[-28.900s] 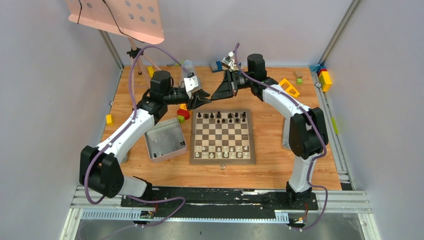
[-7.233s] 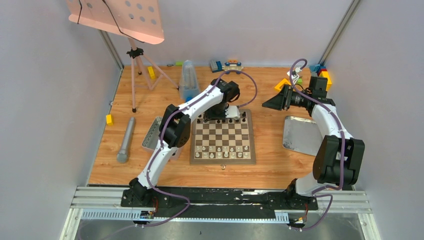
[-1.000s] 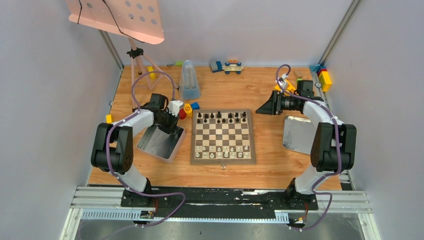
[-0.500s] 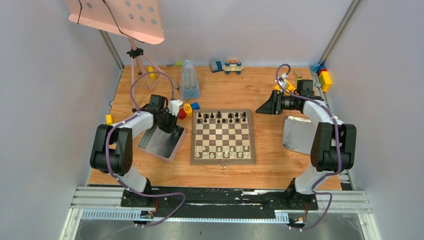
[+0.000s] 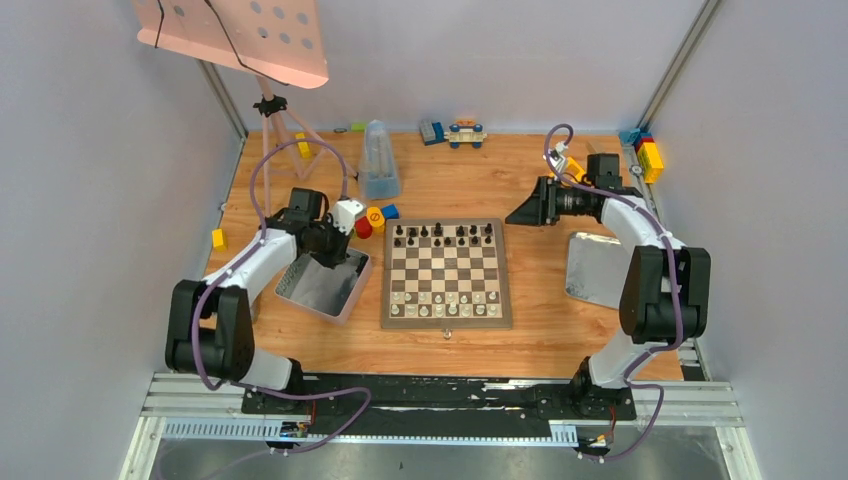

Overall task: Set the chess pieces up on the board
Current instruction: Pick up the chess piece from the storage box, then place the chess piece on the chessboard.

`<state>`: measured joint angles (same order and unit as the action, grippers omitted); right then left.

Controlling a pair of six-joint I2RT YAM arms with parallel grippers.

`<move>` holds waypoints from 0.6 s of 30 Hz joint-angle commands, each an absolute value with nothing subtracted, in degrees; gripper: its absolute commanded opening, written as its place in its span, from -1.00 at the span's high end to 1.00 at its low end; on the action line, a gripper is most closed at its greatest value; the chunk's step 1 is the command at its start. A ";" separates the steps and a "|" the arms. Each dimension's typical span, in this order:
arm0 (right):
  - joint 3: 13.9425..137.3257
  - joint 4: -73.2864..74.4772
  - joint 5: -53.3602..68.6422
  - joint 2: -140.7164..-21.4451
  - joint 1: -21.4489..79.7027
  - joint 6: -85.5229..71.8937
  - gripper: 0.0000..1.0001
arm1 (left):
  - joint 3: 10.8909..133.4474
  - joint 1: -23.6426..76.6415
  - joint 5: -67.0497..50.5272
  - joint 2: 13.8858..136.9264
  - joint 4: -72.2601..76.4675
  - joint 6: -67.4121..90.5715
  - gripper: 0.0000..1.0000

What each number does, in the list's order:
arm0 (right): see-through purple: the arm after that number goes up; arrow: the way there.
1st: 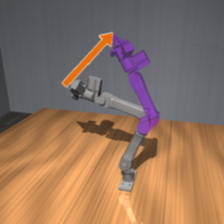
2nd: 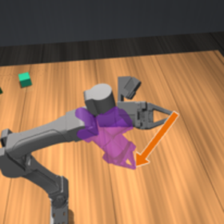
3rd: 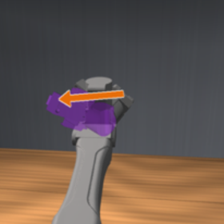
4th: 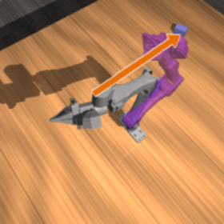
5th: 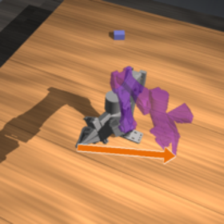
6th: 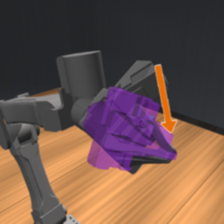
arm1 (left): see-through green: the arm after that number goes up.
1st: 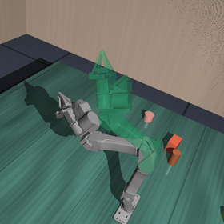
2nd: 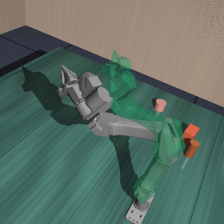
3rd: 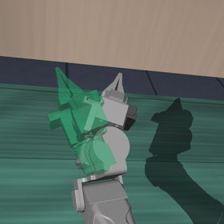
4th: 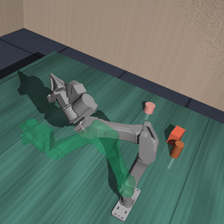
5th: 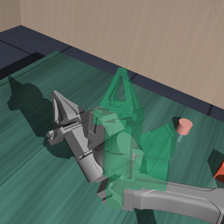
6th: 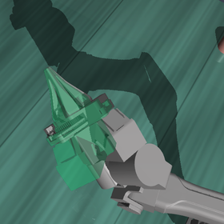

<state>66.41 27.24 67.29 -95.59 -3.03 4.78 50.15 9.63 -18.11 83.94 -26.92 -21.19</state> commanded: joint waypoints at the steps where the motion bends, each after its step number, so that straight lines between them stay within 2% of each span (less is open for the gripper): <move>1: 71.44 26.25 67.30 -92.96 0.63 5.96 -0.09 | 54.90 10.05 -22.56 76.80 -35.78 -28.20 1.00; 5: 75.43 26.15 67.10 -94.24 7.91 5.45 -0.12 | 59.25 13.62 -25.20 73.51 -40.74 -29.97 1.00; 10: 81.08 24.67 68.33 -98.44 16.29 2.38 -0.18 | 65.36 22.89 -26.04 71.93 -43.04 -30.40 1.00; 14: 85.63 23.84 69.96 -101.88 21.63 -0.42 -0.29 | 70.45 28.76 -25.91 73.54 -43.22 -29.03 1.00; 18: 88.67 23.39 70.42 -104.81 25.03 -2.73 -0.32 | 74.00 33.19 -25.56 76.26 -43.09 -27.40 1.00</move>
<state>84.86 25.52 68.18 -102.59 22.85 0.12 69.89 30.11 -24.69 74.24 -42.46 -28.71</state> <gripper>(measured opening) 0.657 0.115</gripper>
